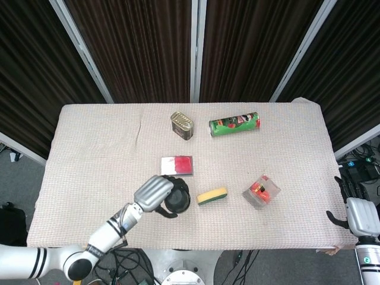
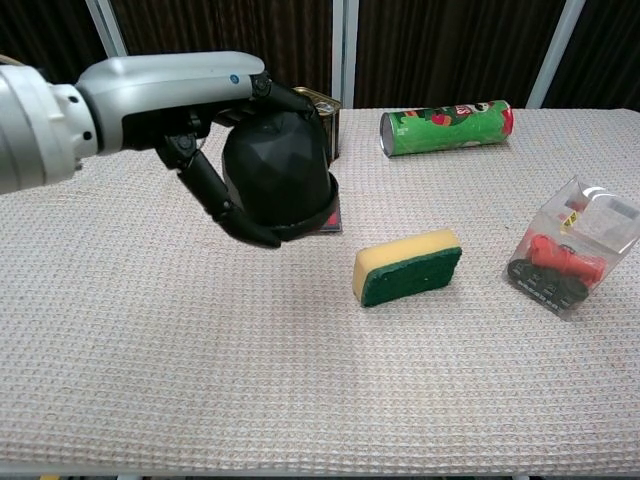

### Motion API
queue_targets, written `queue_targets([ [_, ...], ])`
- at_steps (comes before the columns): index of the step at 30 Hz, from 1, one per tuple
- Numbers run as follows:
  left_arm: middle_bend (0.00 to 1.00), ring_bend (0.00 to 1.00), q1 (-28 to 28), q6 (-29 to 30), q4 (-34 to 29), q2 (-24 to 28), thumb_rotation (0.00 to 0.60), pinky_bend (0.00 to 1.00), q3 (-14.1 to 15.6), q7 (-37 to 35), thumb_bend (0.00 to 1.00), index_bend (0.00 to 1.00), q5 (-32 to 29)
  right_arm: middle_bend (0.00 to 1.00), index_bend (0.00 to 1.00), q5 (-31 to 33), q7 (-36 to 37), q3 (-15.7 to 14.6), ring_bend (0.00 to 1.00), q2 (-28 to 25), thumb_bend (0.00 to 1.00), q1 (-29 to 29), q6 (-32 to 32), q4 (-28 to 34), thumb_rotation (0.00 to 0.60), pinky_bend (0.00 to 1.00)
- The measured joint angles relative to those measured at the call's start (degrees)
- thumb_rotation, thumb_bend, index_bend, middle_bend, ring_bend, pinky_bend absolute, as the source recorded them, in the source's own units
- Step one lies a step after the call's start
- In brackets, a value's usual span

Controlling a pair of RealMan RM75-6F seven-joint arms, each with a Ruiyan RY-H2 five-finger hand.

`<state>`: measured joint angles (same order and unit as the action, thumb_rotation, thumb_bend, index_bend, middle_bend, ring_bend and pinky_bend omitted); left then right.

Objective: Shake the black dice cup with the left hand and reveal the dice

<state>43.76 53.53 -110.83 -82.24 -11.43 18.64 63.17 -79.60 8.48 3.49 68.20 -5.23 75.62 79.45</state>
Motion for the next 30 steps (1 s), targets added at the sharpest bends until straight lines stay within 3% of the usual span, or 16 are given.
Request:
queue_targets([
  [7,0.62,0.39,2.66,3.74,25.8,-5.18,0.6,0.36,-3.09,4.05,0.24,0.58,-5.55,0.0,0.0,-0.14,0.47,-0.32,0.0,0.46,0.15,-0.18,-0.94,-0.94,0.6,0.0],
  [11,0.62,0.39,3.24,4.96,33.18,-6.18,0.6,0.36,-4.19,4.78,0.24,0.59,-7.21,0.0,0.0,-0.42,0.37,-0.31,0.0,0.53,0.15,-0.19,-0.62,-0.84,0.6,0.0],
  [14,0.62,0.39,3.23,5.19,32.33,-6.16,0.6,0.36,-4.41,4.65,0.24,0.6,-7.86,0.0,0.0,-0.34,0.34,-0.36,0.0,0.58,0.15,-0.19,-0.8,-0.94,0.6,0.0],
  [17,0.62,0.39,2.87,4.75,27.12,-5.45,0.6,0.34,-4.02,3.49,0.24,0.6,-7.52,0.0,0.0,-0.32,0.21,-0.4,0.0,0.7,0.15,-0.25,-0.96,-1.03,0.6,0.0],
  [23,0.62,0.39,1.78,3.65,14.31,-2.6,0.6,0.31,-1.59,-1.48,0.24,0.6,0.77,0.0,0.0,-0.44,0.21,-0.41,0.0,0.64,0.15,-0.23,-0.84,-0.97,0.6,0.0],
  [27,0.62,0.39,0.72,4.29,14.46,-1.47,0.6,0.31,0.25,-5.51,0.24,0.6,8.46,0.0,0.0,-0.32,0.58,-0.33,0.0,0.53,0.15,-0.18,-0.84,-1.06,0.6,0.0],
  [30,0.62,0.39,-0.3,4.75,16.41,-0.81,0.6,0.31,1.57,-8.5,0.24,0.6,9.73,0.0,0.0,-0.29,0.71,-0.31,0.0,0.53,0.15,-0.21,-0.96,-1.17,0.6,0.0],
])
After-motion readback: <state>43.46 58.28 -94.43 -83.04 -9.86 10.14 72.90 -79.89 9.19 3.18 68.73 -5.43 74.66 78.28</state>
